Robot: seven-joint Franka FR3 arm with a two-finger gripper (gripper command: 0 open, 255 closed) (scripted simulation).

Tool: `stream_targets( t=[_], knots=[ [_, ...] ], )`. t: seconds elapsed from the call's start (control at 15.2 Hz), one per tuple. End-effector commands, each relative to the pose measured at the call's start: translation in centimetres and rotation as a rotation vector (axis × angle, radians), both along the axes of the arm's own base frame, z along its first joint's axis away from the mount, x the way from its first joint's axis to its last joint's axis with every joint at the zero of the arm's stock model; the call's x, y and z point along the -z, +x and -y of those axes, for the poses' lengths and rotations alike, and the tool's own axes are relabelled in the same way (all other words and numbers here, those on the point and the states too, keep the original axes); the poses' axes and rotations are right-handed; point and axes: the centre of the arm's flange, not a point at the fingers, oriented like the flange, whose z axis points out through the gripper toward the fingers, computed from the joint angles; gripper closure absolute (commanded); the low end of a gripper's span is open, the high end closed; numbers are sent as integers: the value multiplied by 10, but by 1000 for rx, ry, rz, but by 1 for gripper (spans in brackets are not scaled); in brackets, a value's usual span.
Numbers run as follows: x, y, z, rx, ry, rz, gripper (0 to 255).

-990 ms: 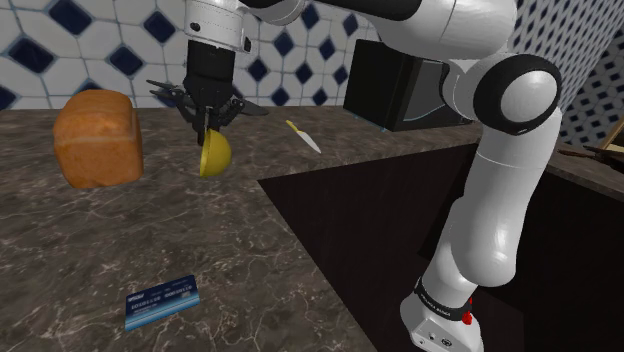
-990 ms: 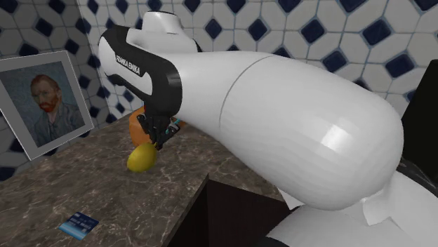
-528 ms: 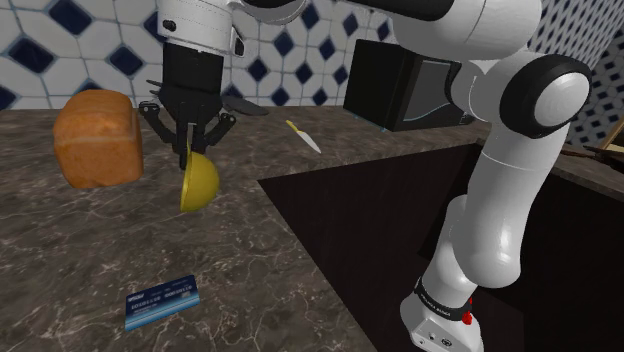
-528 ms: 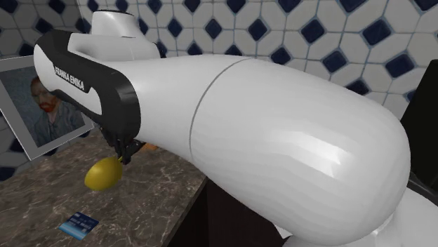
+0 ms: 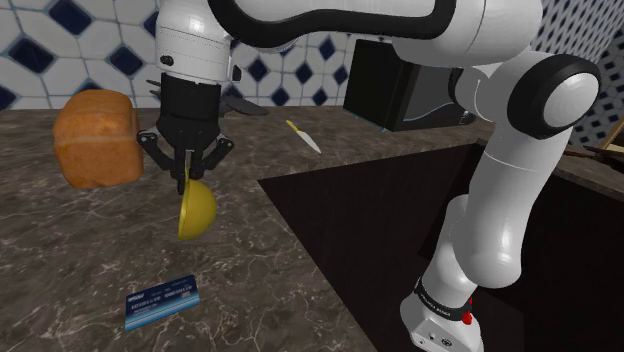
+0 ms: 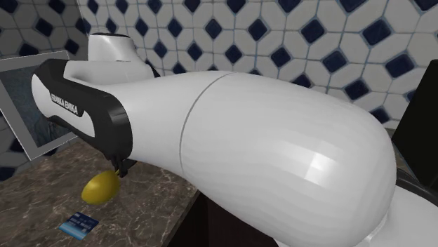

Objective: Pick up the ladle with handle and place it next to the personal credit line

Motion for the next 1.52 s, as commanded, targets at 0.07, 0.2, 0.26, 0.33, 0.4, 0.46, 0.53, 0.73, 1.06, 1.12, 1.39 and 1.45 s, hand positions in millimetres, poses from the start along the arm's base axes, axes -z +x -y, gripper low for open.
stream_targets(
  t=[0.07, 0.2, 0.26, 0.33, 0.4, 0.46, 0.53, 0.73, 1.06, 1.12, 1.39, 1.45],
  knots=[
    [17, 0, 1, 0, 0, 1, 255],
    [27, 0, 1, 0, 0, 1, 255],
    [32, 0, 1, 0, 0, 1, 255],
    [38, 0, 1, 0, 0, 1, 255],
    [43, 0, 1, 0, 0, 1, 255],
    [48, 0, 1, 0, 0, 1, 255],
    [54, 0, 1, 0, 0, 1, 255],
    [69, 0, 1, 0, 0, 1, 255],
    [78, 0, 1, 0, 0, 1, 255],
    [78, 0, 1, 0, 0, 1, 255],
    [78, 0, 1, 0, 0, 1, 255],
    [78, 0, 1, 0, 0, 1, 0]
  ],
)
